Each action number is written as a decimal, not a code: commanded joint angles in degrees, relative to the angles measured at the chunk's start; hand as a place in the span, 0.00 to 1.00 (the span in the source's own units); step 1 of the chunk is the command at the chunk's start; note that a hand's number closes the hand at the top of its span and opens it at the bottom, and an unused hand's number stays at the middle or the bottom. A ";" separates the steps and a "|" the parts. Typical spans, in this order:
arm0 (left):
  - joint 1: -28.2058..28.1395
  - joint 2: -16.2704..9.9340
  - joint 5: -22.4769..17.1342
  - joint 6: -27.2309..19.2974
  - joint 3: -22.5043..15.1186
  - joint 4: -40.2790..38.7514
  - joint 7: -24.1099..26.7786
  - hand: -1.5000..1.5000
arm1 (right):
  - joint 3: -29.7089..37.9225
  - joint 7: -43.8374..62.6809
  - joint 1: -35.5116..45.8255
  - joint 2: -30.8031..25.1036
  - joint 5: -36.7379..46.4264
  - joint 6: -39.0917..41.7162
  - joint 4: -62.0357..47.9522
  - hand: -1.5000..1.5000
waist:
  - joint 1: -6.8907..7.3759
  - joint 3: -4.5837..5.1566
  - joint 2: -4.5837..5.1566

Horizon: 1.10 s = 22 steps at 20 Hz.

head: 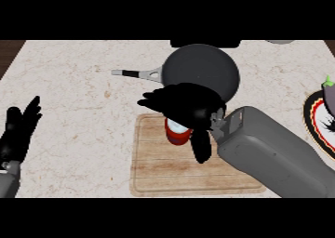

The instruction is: Pick the can from the cutting board and place it in the pan

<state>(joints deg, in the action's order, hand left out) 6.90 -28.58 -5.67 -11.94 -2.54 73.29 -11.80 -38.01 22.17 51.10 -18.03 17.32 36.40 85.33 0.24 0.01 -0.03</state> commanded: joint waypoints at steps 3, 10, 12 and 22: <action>1.43 1.82 2.12 1.11 1.57 -5.91 4.53 0.50 | -0.98 -0.65 -2.10 2.56 9.24 0.30 -1.39 0.00 | -0.18 0.03 0.12; -1.18 3.08 3.35 1.60 1.65 3.85 -3.16 0.50 | 2.56 -7.54 -6.41 1.26 14.53 5.00 -1.31 0.00 | 0.06 -0.02 0.01; -2.56 2.22 3.84 1.82 1.97 7.55 -5.57 0.50 | 2.68 -4.30 -4.93 7.98 15.99 3.87 -3.38 0.00 | 0.37 -0.02 -0.02; -1.22 2.32 4.55 6.35 6.96 2.75 -1.56 0.50 | 4.88 -13.62 -9.09 9.16 25.53 2.86 -8.14 0.00 | 0.18 -0.01 0.05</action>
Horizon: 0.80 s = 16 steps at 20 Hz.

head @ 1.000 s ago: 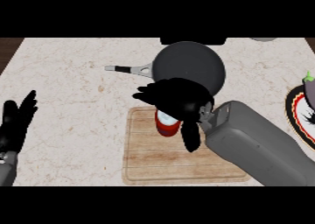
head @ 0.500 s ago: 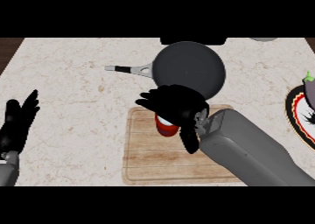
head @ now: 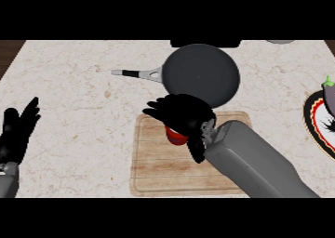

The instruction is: Pick the can from the cutting board and place it in the pan

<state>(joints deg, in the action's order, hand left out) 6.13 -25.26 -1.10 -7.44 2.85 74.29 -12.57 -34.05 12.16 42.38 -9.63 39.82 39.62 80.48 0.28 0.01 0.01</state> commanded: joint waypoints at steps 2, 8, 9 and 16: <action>2.41 0.66 1.12 1.45 1.41 -2.33 -0.08 0.50 | 0.60 -2.41 0.12 3.42 5.38 -0.44 -4.87 0.00 | -0.03 0.00 0.02; 1.68 2.62 3.34 0.93 2.01 -4.33 2.80 0.50 | 3.47 -3.82 0.93 3.53 8.32 2.60 -6.60 0.00 | -0.12 0.01 0.03; 3.75 1.25 1.78 2.80 3.69 -4.09 0.35 0.50 | 3.41 -3.84 -0.12 5.20 10.00 0.07 -7.96 0.00 | -0.09 0.00 0.03; -1.31 4.27 4.67 0.71 1.55 2.12 -0.11 0.50 | 0.74 -14.11 -0.69 1.33 16.31 -6.78 -9.50 1.00 | 0.23 -0.03 0.00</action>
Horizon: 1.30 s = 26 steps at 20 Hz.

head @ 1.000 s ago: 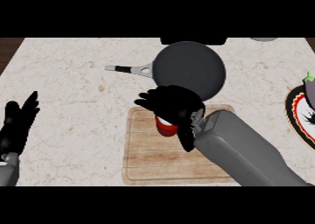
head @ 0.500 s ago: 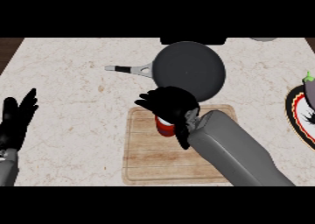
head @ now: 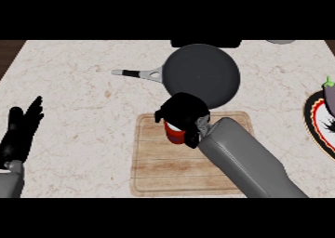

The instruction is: Pick the can from the cutting board and place it in the pan

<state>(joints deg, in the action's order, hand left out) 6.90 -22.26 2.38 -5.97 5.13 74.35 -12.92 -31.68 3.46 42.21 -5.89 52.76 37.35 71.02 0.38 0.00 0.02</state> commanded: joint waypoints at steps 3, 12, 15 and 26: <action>0.63 -1.39 -0.62 1.93 1.83 2.33 -3.23 0.50 | -0.15 -4.95 1.32 -0.88 5.51 -5.36 0.04 1.00 | -0.03 -0.01 -0.05; -2.65 -0.82 0.27 -0.52 4.55 -0.86 -0.38 0.50 | 15.84 23.85 -11.08 1.29 10.14 -11.81 -3.74 1.00 | -6.86 0.03 -1.80; -3.45 -1.54 0.18 -1.34 5.93 -1.32 -0.87 0.50 | 23.90 35.30 -16.00 0.28 10.95 -16.55 -3.54 1.00 | -12.07 0.04 -2.71; -5.15 -0.23 0.92 -0.04 3.67 -0.27 1.01 0.50 | 13.97 68.75 -16.12 5.86 29.97 -33.44 20.92 1.00 | -4.38 0.33 -2.58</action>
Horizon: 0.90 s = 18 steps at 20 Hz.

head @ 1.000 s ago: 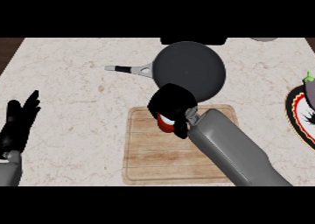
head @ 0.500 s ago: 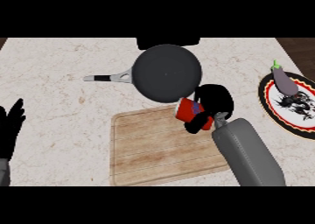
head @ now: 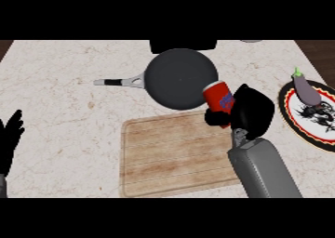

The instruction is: Pick the can from the cutting board and place it in the pan

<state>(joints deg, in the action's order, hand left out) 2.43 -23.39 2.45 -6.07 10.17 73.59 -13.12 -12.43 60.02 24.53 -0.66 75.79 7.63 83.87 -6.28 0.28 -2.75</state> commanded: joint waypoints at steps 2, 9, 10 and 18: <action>-0.01 0.93 0.58 0.83 -1.99 1.75 0.30 0.50 | -10.54 17.09 -0.08 0.63 11.27 -4.35 10.84 1.00 | 3.90 -0.09 0.84; 4.15 1.43 0.91 1.37 -2.54 -0.46 1.29 0.50 | -12.85 25.08 3.79 0.62 15.43 -1.29 14.41 1.00 | 6.46 -0.17 2.66; 4.47 2.53 1.91 0.60 -3.65 -0.57 1.62 0.50 | -12.59 25.11 5.49 0.62 14.83 -1.99 12.49 1.00 | 6.92 -0.19 2.81; 5.45 3.16 1.32 1.54 -4.19 1.22 0.83 0.50 | -2.29 23.81 12.79 0.63 10.94 -11.93 3.90 1.00 | 8.78 -0.29 3.35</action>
<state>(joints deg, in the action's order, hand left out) 7.87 -20.73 3.94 -4.71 6.03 74.77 -13.57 -18.68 71.26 32.12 -0.62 88.85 2.28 93.08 1.33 0.02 0.20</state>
